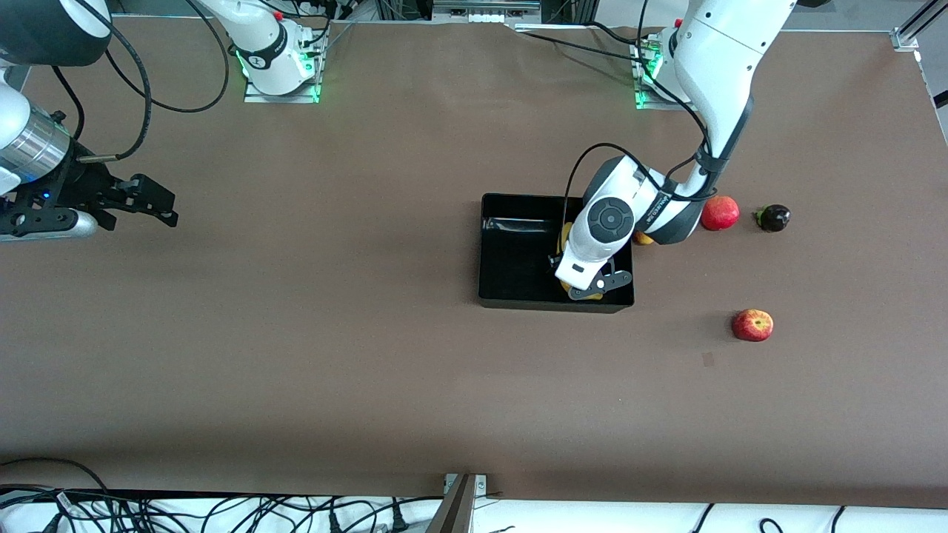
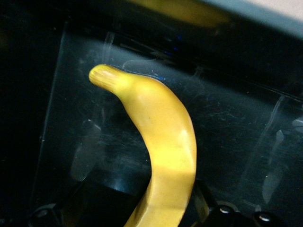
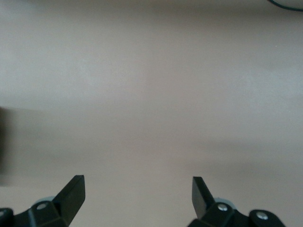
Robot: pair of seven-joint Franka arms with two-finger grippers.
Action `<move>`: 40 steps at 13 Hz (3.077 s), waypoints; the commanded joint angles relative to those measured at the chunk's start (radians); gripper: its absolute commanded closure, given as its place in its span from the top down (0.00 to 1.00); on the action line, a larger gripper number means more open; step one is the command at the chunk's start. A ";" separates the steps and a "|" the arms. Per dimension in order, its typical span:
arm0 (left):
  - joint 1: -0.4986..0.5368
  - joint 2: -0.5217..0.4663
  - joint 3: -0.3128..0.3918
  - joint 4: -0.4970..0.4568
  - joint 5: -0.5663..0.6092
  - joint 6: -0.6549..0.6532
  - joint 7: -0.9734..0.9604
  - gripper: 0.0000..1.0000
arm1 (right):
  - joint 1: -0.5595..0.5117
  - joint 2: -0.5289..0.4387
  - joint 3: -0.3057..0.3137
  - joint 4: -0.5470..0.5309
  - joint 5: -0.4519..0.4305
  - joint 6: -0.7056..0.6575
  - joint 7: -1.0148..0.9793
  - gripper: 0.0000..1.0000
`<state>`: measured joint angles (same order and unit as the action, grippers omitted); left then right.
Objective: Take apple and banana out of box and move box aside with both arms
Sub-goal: 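Grasp the yellow banana with the left gripper and lift it, then carry the banana out of the tray while the right gripper reaches the tray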
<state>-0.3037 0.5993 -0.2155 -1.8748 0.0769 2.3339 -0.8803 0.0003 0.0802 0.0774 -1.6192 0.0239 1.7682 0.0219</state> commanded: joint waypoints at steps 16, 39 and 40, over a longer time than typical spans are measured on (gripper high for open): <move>0.020 -0.113 -0.032 0.029 0.069 -0.132 -0.163 0.00 | -0.003 0.004 0.002 0.015 0.008 -0.001 0.004 1.00; 0.661 -0.093 0.011 0.430 0.098 -0.578 0.985 0.00 | 0.102 0.098 0.008 0.002 0.051 -0.073 -0.023 1.00; 0.666 -0.052 0.011 0.433 0.124 -0.527 0.986 0.00 | 0.122 0.105 0.010 0.002 0.062 -0.072 -0.011 1.00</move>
<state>0.3580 0.4764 -0.1914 -1.4639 0.1482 1.7381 0.0851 0.0924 0.1575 0.0903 -1.6323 0.0732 1.7200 0.0094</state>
